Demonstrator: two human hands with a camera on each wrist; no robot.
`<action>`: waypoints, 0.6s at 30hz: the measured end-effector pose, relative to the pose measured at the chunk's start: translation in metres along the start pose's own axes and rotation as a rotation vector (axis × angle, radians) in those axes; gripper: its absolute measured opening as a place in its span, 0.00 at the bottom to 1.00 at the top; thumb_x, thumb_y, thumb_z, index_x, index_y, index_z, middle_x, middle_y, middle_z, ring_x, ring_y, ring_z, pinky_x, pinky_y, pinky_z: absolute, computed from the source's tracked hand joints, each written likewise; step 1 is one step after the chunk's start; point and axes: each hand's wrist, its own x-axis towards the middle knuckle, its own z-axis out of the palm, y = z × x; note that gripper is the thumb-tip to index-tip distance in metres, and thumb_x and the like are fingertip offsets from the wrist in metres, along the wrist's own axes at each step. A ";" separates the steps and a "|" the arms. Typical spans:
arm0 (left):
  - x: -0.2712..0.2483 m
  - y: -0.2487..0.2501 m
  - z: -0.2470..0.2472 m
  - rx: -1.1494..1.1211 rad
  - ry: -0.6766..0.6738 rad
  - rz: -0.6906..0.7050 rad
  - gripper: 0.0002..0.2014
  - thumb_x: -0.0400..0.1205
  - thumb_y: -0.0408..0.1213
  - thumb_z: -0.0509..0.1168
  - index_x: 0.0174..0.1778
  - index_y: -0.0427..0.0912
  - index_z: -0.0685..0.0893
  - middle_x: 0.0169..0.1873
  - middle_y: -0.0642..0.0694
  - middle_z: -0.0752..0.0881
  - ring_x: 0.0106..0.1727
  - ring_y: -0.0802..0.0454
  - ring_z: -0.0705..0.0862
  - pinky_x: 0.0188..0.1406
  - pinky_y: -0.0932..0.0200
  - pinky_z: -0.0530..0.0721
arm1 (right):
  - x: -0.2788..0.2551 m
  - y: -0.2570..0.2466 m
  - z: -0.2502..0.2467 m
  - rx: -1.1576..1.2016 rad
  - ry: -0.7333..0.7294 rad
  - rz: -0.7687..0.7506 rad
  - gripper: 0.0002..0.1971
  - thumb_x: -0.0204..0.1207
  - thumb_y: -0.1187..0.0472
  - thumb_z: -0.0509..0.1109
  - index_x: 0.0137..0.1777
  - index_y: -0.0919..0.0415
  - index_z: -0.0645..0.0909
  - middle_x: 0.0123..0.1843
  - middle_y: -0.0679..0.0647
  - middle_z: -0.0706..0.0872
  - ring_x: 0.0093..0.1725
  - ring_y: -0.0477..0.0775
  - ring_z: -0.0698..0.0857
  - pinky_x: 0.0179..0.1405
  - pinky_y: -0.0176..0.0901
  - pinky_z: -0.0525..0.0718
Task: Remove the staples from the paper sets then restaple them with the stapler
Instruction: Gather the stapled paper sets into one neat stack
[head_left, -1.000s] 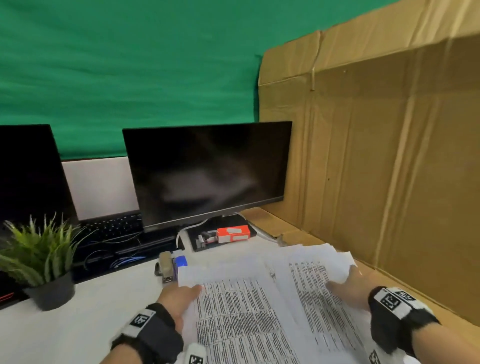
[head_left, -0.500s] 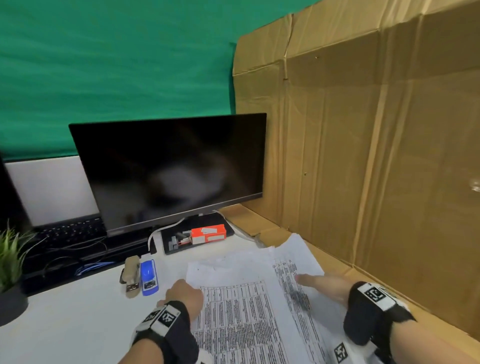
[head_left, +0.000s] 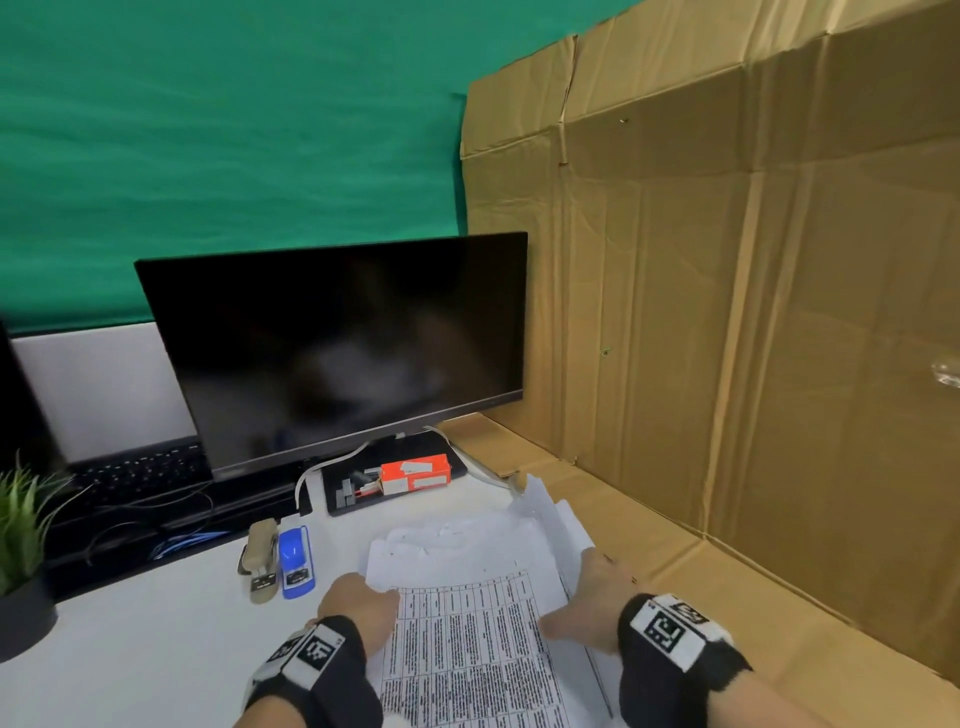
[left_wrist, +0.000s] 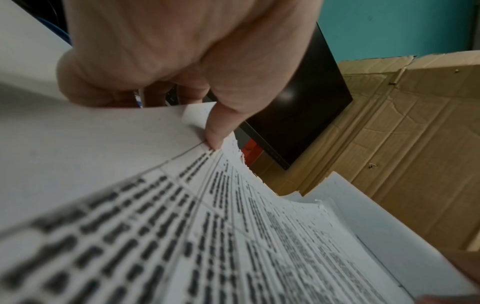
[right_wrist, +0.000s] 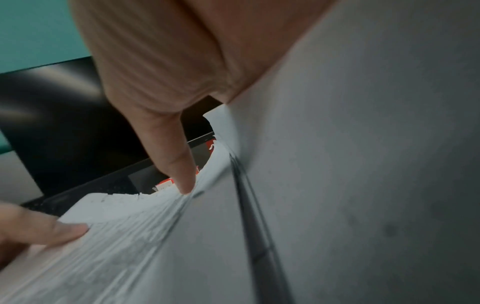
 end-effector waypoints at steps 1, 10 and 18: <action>0.000 -0.001 -0.001 -0.001 0.001 -0.006 0.20 0.84 0.42 0.63 0.68 0.32 0.76 0.67 0.36 0.80 0.67 0.38 0.79 0.62 0.56 0.76 | -0.003 -0.004 -0.001 -0.050 0.007 0.019 0.43 0.60 0.40 0.75 0.73 0.55 0.62 0.69 0.55 0.69 0.66 0.59 0.75 0.64 0.52 0.79; 0.001 -0.010 -0.004 -0.036 0.028 0.008 0.19 0.84 0.41 0.64 0.67 0.33 0.77 0.66 0.37 0.80 0.67 0.38 0.79 0.61 0.55 0.76 | 0.034 0.020 -0.005 0.185 -0.103 -0.035 0.42 0.39 0.39 0.79 0.59 0.52 0.82 0.53 0.49 0.90 0.52 0.53 0.88 0.57 0.51 0.87; -0.006 -0.012 -0.014 -0.075 0.007 -0.032 0.21 0.86 0.43 0.62 0.70 0.32 0.76 0.68 0.38 0.79 0.68 0.40 0.78 0.55 0.61 0.73 | 0.005 0.013 -0.004 0.582 -0.079 -0.214 0.26 0.54 0.69 0.86 0.54 0.57 0.84 0.43 0.51 0.93 0.46 0.54 0.91 0.55 0.54 0.88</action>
